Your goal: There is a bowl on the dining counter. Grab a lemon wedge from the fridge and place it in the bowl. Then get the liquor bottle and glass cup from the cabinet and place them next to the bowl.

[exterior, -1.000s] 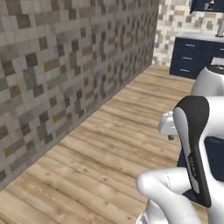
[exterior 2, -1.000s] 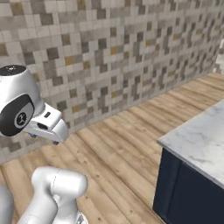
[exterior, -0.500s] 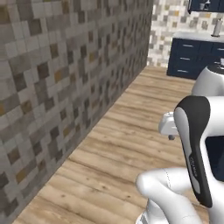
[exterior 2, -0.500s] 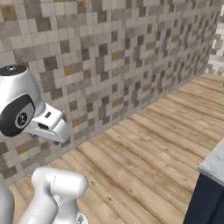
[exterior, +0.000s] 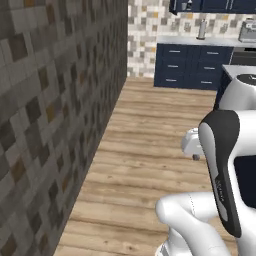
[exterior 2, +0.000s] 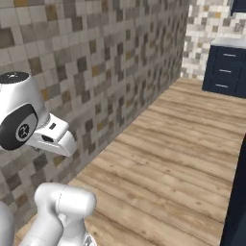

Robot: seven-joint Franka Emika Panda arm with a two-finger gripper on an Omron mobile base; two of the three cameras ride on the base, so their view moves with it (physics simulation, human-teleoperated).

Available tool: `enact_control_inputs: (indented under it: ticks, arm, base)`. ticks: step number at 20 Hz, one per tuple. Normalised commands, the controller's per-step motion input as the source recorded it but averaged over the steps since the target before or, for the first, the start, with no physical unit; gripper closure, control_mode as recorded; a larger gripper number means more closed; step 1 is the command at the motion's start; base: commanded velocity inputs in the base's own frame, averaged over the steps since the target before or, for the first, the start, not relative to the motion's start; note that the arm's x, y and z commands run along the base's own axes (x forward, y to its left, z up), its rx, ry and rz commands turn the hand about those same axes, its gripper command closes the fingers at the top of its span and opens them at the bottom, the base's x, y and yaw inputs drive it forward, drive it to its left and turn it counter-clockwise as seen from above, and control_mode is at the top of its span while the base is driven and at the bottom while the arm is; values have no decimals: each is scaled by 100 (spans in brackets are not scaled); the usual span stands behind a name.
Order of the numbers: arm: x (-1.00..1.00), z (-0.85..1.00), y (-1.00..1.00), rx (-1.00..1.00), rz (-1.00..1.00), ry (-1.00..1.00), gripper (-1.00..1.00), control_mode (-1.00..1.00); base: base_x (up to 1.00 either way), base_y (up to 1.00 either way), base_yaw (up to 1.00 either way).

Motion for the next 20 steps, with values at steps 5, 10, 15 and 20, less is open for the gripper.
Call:
enact_control_inputs:
  ticks: [5, 10, 15, 20]
  arm:
    - [0, 0, 0, 0, 0, 0, -100, 100]
    - [0, 0, 0, 0, 0, 0, -100, 100]
    - [0, 0, 0, 0, 0, 0, -100, 100]
    - [0, 0, 0, 0, 0, 0, -100, 100]
  base:
    - [100, 27, -43]
    - [100, 5, -37]
    - [100, 0, -32]
    - [100, 1, -24]
